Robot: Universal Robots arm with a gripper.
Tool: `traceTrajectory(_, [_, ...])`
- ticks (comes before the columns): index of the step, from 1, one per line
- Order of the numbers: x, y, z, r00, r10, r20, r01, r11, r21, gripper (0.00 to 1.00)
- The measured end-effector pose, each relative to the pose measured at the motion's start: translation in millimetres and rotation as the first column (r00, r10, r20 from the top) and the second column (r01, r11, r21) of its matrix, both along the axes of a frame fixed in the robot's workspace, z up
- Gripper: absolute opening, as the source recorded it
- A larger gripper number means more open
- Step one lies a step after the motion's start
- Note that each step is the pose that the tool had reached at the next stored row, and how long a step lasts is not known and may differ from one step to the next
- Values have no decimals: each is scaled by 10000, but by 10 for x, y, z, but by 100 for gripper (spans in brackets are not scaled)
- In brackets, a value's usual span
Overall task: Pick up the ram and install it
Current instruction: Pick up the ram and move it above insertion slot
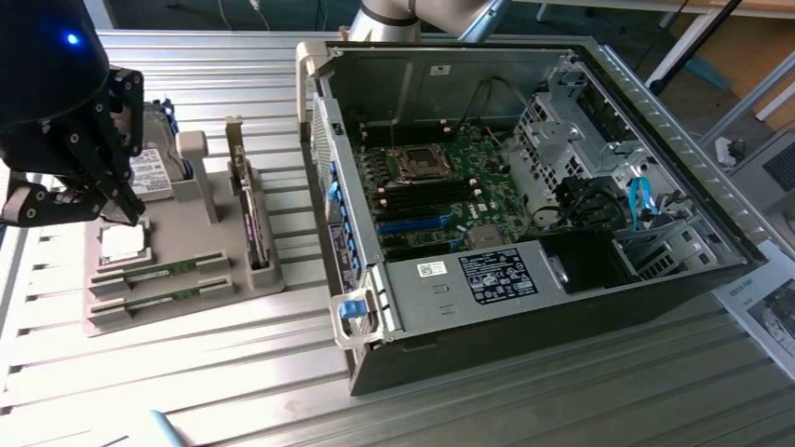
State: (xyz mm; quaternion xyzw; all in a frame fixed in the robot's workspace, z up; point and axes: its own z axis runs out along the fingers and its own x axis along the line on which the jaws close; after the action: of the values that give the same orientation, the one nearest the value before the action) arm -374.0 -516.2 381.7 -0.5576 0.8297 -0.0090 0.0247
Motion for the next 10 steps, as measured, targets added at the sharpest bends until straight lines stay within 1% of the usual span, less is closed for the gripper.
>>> traceTrajectory(2, [0, 0, -6, 9989, 464, 0, -464, 9989, 0, 15])
traceTrajectory(4, [0, 0, -12, 9961, 882, 0, -882, 9961, -1, 15])
traceTrajectory(5, [0, 0, -17, 9931, 1175, 0, -1175, 9931, 0, 15])
traceTrajectory(7, [0, 0, -23, 9881, 1536, 0, -1536, 9881, 0, 15])
traceTrajectory(9, [0, 0, -30, 9807, 1955, -1, -1955, 9807, -1, 15])
traceTrajectory(10, [0, 0, -35, 9760, 2179, 0, -2179, 9760, 0, 15])
